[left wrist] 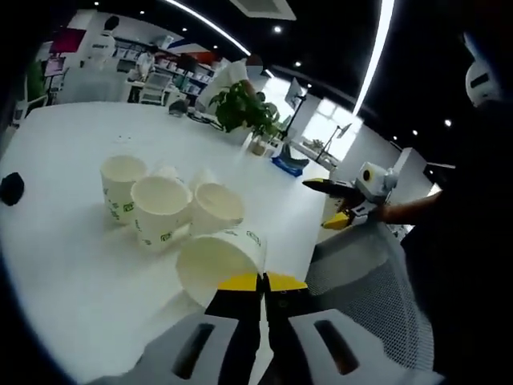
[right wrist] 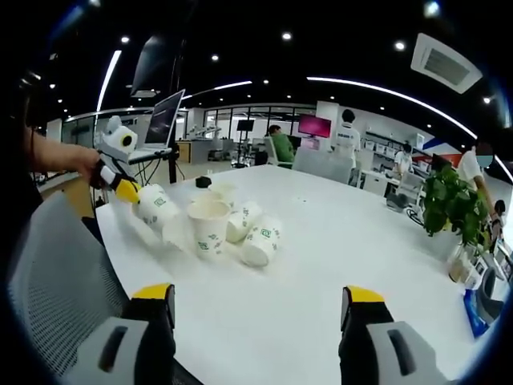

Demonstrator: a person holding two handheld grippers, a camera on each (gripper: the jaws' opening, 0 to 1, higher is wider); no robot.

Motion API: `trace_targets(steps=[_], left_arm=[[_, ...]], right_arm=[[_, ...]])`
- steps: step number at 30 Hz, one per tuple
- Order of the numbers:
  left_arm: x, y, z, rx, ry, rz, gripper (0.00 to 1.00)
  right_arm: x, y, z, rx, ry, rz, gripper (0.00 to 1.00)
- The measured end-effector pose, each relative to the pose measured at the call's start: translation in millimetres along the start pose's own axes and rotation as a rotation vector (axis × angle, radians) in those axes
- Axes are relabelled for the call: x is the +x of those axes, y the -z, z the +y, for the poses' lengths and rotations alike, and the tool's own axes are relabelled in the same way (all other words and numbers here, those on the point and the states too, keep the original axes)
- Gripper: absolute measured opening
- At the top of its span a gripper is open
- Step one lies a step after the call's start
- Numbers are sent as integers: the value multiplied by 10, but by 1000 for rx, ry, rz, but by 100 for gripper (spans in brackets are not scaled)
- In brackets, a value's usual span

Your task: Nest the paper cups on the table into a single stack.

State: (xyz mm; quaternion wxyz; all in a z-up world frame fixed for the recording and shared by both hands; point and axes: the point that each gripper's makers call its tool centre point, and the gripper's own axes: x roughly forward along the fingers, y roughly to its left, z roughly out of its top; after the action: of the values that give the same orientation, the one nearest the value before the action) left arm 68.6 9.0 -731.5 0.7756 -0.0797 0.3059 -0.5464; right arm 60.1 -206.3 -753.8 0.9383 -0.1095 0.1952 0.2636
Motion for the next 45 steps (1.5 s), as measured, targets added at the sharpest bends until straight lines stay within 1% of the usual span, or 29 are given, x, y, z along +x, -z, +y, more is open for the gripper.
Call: trace_targets(steps=[3,9,18,22,26,33,40,45], left_arm=[[-21,-78,-28,36,-2,2,0],[-51,-235,-84,70,7,-13,0],[-86,-443,-125,137,11,-12,0],[-71,-531,-132,175,8,-1,0],[-27,-622,-98,224,0,25,0],[47,-704,-44,279,-1,65,0],[110,-755,-5,319,-3,95,0],[166,-769,40,350,-8,128,0]], right_arm=[[1,-1,0,0,0,-1,87],[0,-3,-2,0,2,-2,86],[-2,0,-4,-1,3,-2,86],[-5,-1,-8,-2,5,-2,86],[-7,-2,-15,-2,9,-3,86],[-11,-6,-20,-3,12,-3,86],[-13,-7,-31,-2,18,-4,86],[-13,-7,-31,-5,18,-3,86]])
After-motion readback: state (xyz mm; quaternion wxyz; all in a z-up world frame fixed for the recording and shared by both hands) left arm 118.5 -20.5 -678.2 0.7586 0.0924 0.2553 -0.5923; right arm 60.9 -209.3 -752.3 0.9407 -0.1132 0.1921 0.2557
